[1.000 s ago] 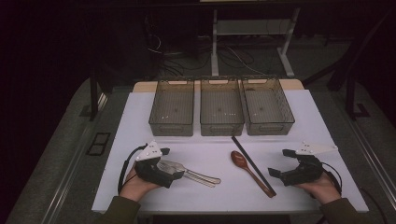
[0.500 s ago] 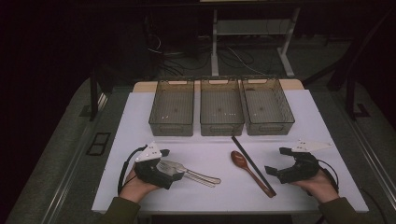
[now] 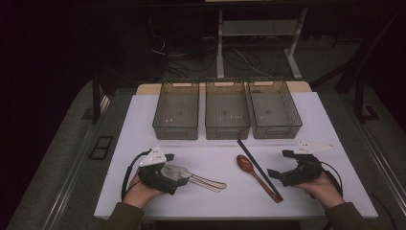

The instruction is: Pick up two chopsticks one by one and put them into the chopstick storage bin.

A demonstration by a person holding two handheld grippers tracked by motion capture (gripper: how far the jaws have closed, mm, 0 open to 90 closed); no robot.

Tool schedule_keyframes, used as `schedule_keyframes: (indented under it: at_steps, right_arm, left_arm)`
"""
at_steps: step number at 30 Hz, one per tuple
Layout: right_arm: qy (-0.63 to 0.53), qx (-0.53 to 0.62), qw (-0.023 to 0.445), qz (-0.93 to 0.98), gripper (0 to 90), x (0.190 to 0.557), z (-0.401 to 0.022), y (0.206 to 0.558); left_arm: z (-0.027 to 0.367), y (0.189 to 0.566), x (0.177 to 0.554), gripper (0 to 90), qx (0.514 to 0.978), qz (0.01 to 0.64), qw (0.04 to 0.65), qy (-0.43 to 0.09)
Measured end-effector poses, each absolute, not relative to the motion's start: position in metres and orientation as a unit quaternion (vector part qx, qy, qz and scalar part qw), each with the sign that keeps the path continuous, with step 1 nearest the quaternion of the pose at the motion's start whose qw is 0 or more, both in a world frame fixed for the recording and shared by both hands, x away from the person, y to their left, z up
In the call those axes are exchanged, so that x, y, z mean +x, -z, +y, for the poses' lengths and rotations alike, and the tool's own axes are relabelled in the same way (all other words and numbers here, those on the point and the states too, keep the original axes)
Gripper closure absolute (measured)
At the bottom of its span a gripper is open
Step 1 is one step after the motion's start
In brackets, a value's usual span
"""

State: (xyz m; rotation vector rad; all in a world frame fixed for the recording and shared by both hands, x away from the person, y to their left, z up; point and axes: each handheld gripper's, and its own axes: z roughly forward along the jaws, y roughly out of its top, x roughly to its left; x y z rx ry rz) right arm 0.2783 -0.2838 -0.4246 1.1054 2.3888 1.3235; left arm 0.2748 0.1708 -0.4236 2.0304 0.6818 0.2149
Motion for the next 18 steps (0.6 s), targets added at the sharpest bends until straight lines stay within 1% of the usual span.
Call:
schedule_keyframes:
  at_steps: [18]
  right_arm:
    - [-0.452, 0.370, 0.089, 0.807, 0.2, 0.287, -0.272, 0.421]
  left_arm:
    - [0.171, 0.423, 0.275, 0.0, 0.828, 0.281, 0.476, -0.091]
